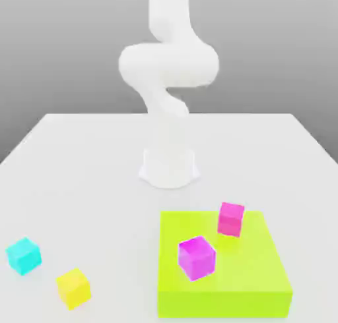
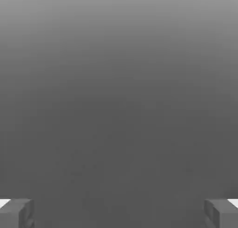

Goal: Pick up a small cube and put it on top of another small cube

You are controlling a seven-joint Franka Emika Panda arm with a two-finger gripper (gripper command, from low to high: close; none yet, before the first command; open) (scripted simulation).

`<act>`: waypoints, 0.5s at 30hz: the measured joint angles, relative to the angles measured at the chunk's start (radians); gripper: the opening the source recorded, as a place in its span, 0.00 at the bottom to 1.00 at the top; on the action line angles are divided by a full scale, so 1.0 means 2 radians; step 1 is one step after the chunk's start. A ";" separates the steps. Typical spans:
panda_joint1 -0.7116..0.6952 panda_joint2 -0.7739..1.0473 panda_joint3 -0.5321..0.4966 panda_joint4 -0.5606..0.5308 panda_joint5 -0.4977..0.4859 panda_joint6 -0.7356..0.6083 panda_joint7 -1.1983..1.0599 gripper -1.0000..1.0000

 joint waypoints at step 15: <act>-0.050 0.274 -0.126 -0.054 0.058 0.114 -0.059 0.50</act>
